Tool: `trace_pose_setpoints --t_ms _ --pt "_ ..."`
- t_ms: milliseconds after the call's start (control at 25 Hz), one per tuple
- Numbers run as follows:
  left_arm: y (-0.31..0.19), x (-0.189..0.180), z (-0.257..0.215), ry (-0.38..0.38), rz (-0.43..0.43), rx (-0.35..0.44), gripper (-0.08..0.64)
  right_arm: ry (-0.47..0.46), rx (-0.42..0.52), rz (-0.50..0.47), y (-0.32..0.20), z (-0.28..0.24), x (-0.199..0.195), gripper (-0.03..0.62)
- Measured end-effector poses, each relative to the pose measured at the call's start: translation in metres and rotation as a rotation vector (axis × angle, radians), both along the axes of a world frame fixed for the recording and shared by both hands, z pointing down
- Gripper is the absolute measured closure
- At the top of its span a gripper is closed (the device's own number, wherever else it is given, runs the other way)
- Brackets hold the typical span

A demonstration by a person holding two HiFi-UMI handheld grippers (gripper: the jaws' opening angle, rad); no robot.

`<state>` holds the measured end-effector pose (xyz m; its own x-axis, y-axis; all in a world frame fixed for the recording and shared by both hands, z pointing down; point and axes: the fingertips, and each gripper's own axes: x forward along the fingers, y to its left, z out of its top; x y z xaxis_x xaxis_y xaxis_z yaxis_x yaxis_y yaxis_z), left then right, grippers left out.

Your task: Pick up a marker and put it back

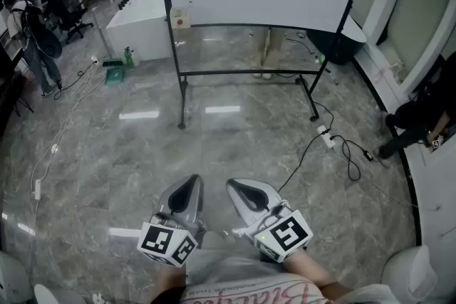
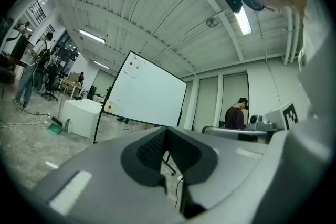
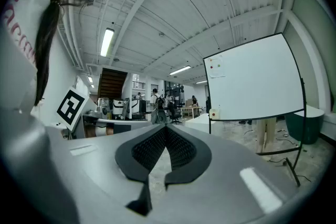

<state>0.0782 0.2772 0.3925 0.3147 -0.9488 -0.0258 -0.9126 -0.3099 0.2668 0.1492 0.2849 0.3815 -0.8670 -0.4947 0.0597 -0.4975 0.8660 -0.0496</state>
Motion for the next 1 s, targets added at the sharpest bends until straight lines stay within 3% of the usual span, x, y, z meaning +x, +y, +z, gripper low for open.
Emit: trace_pose_setpoints --t_ms 600,1000 --pt "-0.015 -0.008 0.002 0.000 -0.016 -0.007 0.560 -0.020 -0.009 -0.050 -0.014 0.002 -0.013 0.592" --pt "-0.101 -0.055 0.000 0.009 -0.010 0.006 0.560 -0.009 -0.011 -0.060 -0.093 0.004 -0.060 0.591"
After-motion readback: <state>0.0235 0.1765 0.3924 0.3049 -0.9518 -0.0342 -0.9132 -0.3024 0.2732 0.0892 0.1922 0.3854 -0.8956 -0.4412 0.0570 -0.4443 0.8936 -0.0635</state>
